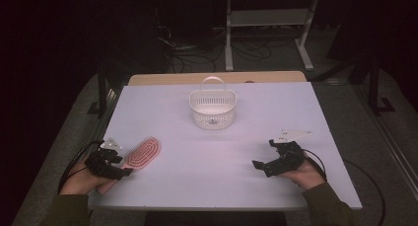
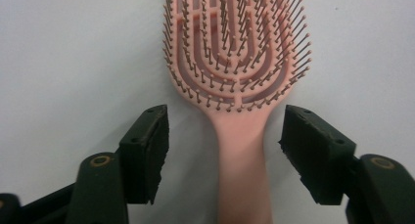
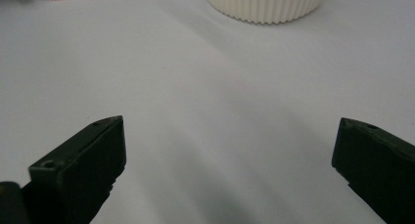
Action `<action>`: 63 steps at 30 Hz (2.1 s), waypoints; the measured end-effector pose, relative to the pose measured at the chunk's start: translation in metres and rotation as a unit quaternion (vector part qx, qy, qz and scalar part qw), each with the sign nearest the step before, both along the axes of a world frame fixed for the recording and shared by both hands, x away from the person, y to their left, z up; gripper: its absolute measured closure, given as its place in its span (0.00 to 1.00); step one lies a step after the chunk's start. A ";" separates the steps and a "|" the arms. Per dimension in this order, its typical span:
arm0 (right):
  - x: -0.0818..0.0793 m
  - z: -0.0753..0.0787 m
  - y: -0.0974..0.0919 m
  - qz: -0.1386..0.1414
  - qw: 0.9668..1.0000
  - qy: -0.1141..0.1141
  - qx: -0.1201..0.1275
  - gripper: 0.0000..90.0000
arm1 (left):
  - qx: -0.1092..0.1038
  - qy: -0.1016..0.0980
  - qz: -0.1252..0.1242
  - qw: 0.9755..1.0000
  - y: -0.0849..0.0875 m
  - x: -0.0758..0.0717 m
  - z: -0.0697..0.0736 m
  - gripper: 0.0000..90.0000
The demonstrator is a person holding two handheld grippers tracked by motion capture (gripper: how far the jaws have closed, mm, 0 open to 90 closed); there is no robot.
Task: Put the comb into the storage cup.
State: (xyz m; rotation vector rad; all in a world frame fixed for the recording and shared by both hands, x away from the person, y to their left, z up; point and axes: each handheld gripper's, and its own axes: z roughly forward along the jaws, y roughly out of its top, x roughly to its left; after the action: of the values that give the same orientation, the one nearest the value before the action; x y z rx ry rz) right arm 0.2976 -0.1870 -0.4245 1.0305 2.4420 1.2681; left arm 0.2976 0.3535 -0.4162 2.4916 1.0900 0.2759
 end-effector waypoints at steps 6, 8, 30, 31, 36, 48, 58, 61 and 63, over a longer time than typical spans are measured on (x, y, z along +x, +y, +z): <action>0.000 0.000 0.000 0.000 1.000 0.000 0.000 0.00 | -0.008 0.009 -0.001 1.000 0.000 0.001 -0.001 0.50; 0.000 0.000 0.000 0.001 1.000 0.000 0.000 0.00 | -0.008 0.011 -0.002 1.000 0.000 0.001 -0.001 0.52; 0.000 0.000 0.001 0.001 1.000 0.000 -0.001 0.00 | 0.012 0.026 0.016 0.999 -0.005 0.004 -0.002 0.70; 0.000 0.000 0.001 0.001 1.000 0.001 -0.001 0.00 | 0.012 0.026 0.018 0.999 -0.005 0.005 -0.002 0.71; 0.000 0.000 0.002 0.001 1.000 0.001 -0.002 0.00 | 0.015 0.028 0.021 0.999 -0.006 0.006 -0.002 0.74; -0.001 0.000 0.001 0.004 1.000 0.000 -0.002 0.00 | 0.021 0.038 0.033 0.999 -0.008 0.008 -0.001 0.78; 0.000 -0.001 0.001 0.005 1.000 0.001 -0.002 0.00 | 0.008 0.036 0.039 0.999 -0.005 0.009 0.000 0.78; 0.000 -0.001 0.001 0.005 1.000 0.001 -0.002 0.00 | 0.000 0.034 0.040 0.999 -0.004 0.010 0.001 0.78; 0.000 -0.001 0.001 0.005 1.000 0.002 -0.002 0.00 | -0.014 0.028 0.044 0.999 -0.004 0.009 0.003 0.78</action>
State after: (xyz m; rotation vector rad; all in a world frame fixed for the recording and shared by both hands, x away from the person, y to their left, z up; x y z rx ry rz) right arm 0.2975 -0.1857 -0.4251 1.0219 2.4550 1.2659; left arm 0.3067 0.3499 -0.4137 2.4437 1.2190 0.2143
